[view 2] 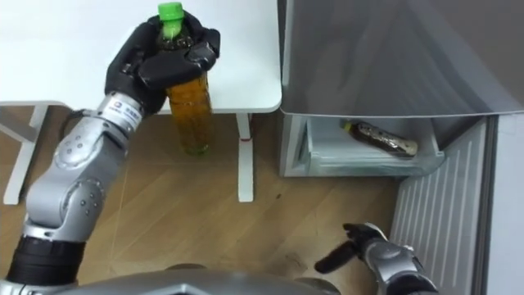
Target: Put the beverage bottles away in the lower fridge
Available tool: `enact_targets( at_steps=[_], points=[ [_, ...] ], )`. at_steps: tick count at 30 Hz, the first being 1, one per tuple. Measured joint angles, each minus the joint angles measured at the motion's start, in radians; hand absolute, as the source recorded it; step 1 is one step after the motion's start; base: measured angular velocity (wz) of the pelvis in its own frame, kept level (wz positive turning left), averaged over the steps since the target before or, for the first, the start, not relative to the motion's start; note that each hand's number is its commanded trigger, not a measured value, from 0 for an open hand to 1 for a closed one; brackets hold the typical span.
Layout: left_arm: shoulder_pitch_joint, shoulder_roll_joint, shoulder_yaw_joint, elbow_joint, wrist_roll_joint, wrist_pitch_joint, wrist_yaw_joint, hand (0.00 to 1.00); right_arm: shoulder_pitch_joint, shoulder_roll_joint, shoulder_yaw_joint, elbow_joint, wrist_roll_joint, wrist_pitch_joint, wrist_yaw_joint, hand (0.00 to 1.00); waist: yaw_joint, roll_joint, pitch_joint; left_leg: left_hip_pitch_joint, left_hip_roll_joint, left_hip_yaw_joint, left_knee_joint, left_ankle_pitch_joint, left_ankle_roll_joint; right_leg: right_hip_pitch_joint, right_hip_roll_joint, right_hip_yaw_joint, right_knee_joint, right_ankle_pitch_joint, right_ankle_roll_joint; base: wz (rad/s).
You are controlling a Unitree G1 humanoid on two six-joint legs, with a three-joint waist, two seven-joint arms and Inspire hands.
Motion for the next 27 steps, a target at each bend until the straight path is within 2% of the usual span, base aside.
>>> enact_targets(
  at_steps=[2, 8, 15, 19, 22, 27],
  points=[
    [0.018, 0.008, -0.007, 0.0, 0.0, -0.005, -0.014, 1.0, -0.007, 0.012, 0.003, -0.003, 0.005, -0.012, 0.028, 0.0, -0.002, 0.0, -0.0001, 0.002, -0.004, -0.003, 0.002, 0.0, 0.0, 0.006, -0.002, -0.001, -0.002, -0.002, 0.002, 0.08],
    [0.046, 0.022, -0.024, 0.005, 0.001, -0.01, -0.04, 1.0, -0.003, 0.014, 0.042, -0.085, 0.007, -0.009, 0.076, 0.0, -0.009, 0.002, 0.0, -0.003, -0.006, -0.003, 0.006, 0.001, 0.002, 0.009, -0.005, -0.002, 0.005, -0.002, 0.003, 0.01],
    [0.092, 0.019, -0.049, 0.006, 0.001, -0.01, -0.068, 1.0, 0.009, 0.016, 0.065, -0.276, 0.007, -0.006, 0.126, 0.0, -0.031, 0.021, -0.0019, -0.011, -0.006, -0.005, 0.005, 0.001, 0.003, 0.002, -0.005, -0.007, 0.006, -0.002, 0.003, 0.01],
    [0.097, 0.019, -0.05, 0.006, 0.026, -0.012, -0.077, 1.0, 0.033, 0.017, 0.08, -0.404, 0.037, -0.003, 0.183, 0.0, -0.029, 0.015, 0.0004, -0.008, -0.007, -0.004, 0.004, 0.001, 0.003, 0.004, -0.007, -0.005, 0.004, -0.003, 0.003, 0.0],
    [0.099, 0.017, -0.048, 0.006, 0.081, -0.015, -0.085, 1.0, 0.039, 0.024, 0.079, -0.439, 0.044, -0.004, 0.229, 0.0, -0.029, 0.009, 0.0039, -0.008, -0.007, -0.004, 0.004, 0.001, 0.003, 0.005, -0.007, -0.006, 0.004, -0.003, 0.003, 0.0],
    [0.113, 0.015, -0.047, 0.006, 0.131, -0.036, -0.122, 1.0, 0.061, 0.025, 0.079, -0.494, 0.045, -0.003, 0.299, 0.0, -0.027, 0.011, 0.0047, -0.012, -0.007, -0.008, 0.004, 0.001, 0.003, 0.003, -0.006, -0.01, 0.006, -0.003, 0.003, 0.03]
  ],
)
